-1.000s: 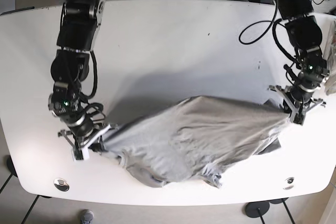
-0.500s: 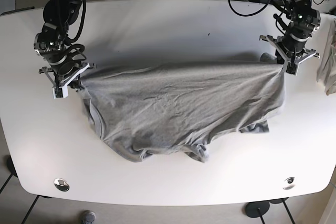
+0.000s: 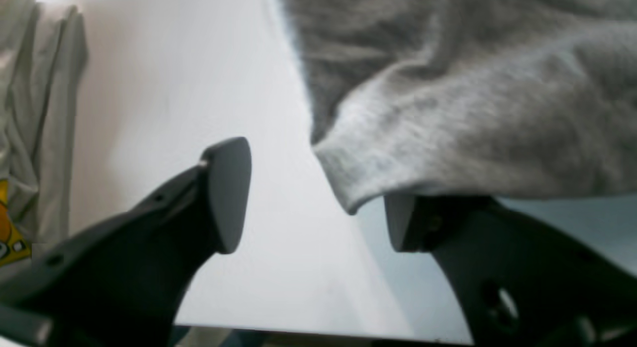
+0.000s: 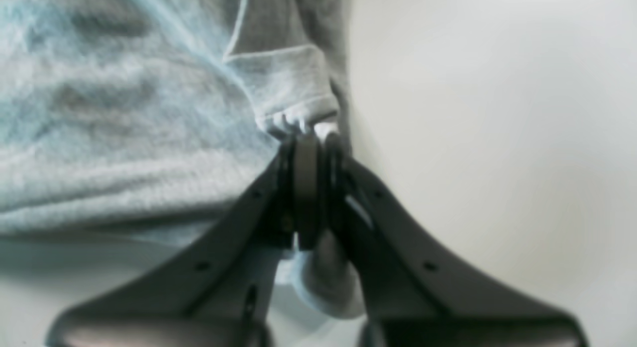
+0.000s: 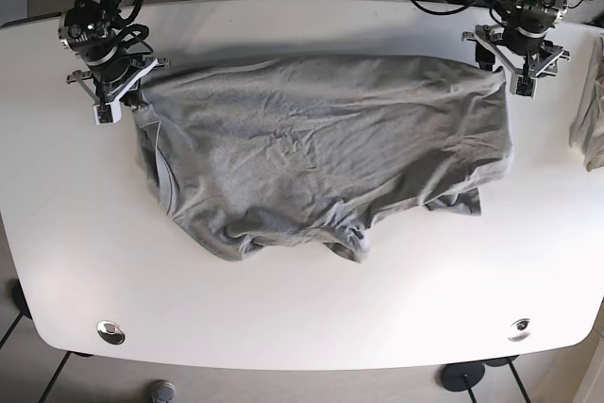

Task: Fold the T-shirt properly
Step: 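Stretch the shirt edge between both grippers and lay it flat, then release and regrasp the shirt edge with both grippers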

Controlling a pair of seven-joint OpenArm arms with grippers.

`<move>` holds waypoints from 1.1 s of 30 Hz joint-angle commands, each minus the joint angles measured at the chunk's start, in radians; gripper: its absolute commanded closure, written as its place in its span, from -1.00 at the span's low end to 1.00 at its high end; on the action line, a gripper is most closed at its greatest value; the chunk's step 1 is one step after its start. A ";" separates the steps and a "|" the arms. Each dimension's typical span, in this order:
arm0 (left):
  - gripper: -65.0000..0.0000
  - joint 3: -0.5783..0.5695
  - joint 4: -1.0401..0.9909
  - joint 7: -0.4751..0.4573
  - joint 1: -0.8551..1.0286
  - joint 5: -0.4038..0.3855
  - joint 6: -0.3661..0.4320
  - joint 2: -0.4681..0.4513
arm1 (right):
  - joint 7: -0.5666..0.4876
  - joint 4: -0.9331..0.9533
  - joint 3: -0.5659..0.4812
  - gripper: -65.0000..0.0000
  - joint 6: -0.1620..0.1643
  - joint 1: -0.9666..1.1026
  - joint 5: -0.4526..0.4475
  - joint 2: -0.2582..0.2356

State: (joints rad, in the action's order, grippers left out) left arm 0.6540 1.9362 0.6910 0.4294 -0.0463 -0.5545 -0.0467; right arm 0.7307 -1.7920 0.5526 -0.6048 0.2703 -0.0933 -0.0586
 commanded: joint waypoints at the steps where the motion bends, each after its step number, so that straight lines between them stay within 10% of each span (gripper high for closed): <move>1: -0.22 0.028 0.055 -0.018 -0.016 -0.008 0.006 -0.005 | -0.023 -0.058 -0.001 0.46 -0.008 -0.015 -0.010 -0.013; 5: -0.22 0.037 0.073 -0.018 -0.065 -0.008 0.004 -0.012 | -0.024 -0.061 -0.004 -0.51 -0.008 -0.110 -0.010 -0.014; 7: -0.22 0.037 0.076 -0.018 -0.074 -0.008 0.004 -0.012 | -0.023 -0.013 -0.007 -0.62 -0.008 -0.176 -0.009 -0.017; 13: -0.18 0.131 0.078 -0.018 -0.079 -0.008 -0.144 -0.003 | -0.027 0.249 -0.133 -0.63 -0.005 -0.386 -0.004 -0.105; 16: 0.16 0.158 0.078 -0.018 -0.079 -0.025 -0.144 -0.003 | -0.029 0.418 -0.216 -0.63 -0.004 -0.504 -0.001 -0.149; 27: 0.26 0.450 0.070 0.170 -0.079 -0.490 -0.144 -0.060 | -0.136 0.929 -0.259 -0.62 -0.008 -0.785 -0.009 -0.143; 31: 0.26 0.470 0.067 0.172 -0.122 -0.462 -0.144 -0.074 | -0.132 0.920 -0.259 -0.54 -0.008 -0.751 -0.009 -0.109; 33: 0.26 0.432 0.065 0.174 -0.169 -0.333 -0.144 -0.081 | -0.132 0.920 -0.259 -0.08 -0.008 -0.736 -0.009 -0.083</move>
State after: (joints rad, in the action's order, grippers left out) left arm 1.0588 1.9865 0.8822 0.2447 -0.3122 -0.6968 -0.1192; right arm 0.5831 -0.8627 0.2947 -0.6071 -0.4511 -0.1070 -0.1390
